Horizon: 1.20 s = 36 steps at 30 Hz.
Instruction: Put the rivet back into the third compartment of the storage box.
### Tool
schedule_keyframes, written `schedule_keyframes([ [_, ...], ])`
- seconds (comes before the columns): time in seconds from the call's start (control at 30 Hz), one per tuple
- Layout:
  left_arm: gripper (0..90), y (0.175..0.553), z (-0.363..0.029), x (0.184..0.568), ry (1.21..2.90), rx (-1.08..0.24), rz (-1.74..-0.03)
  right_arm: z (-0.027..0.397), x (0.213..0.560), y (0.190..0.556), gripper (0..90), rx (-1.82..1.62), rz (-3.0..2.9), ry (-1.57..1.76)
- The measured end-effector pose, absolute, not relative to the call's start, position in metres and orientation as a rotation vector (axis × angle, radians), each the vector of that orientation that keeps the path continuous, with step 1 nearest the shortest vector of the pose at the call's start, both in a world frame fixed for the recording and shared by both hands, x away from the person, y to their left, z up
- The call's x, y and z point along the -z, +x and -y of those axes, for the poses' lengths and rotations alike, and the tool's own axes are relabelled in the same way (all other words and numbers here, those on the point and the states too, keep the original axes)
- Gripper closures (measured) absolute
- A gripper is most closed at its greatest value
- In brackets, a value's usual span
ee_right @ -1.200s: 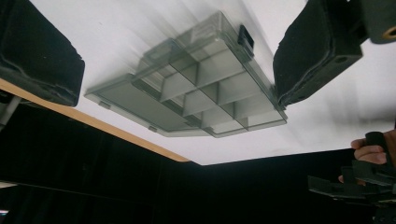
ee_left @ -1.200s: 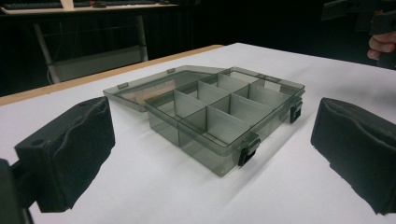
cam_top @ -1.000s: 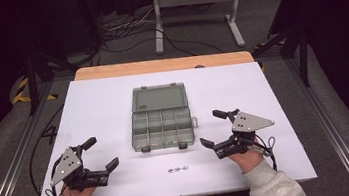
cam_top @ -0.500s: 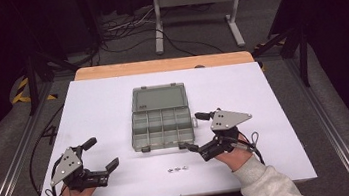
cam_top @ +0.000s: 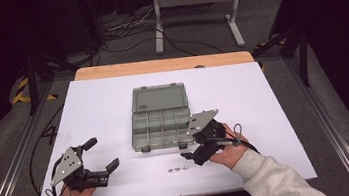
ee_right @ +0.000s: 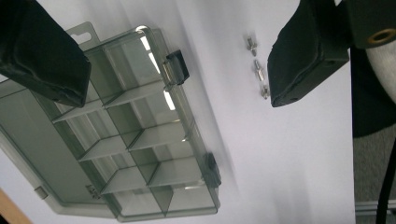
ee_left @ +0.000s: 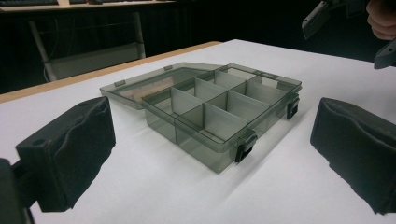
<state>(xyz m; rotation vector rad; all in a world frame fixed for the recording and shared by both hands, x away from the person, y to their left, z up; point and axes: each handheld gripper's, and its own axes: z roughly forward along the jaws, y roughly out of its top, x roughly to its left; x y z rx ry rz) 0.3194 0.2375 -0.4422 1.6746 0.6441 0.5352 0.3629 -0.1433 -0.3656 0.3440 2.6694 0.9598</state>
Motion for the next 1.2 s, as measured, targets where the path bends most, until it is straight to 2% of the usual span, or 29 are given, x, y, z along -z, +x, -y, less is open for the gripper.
schedule_keyframes([
  [0.6,0.5,0.320,-0.237,0.443,1.695,-0.531,-0.643,0.115,0.359,0.368,7.7,-0.583,-2.853,0.296],
  [0.83,0.5,0.321,-0.236,0.443,1.697,-0.532,-0.643,0.110,0.360,0.368,7.7,-0.535,-2.923,0.290],
  [1.2,0.4,0.321,-0.236,0.444,1.696,-0.531,-0.644,0.103,0.382,0.367,10.7,-0.485,-2.949,0.267],
])
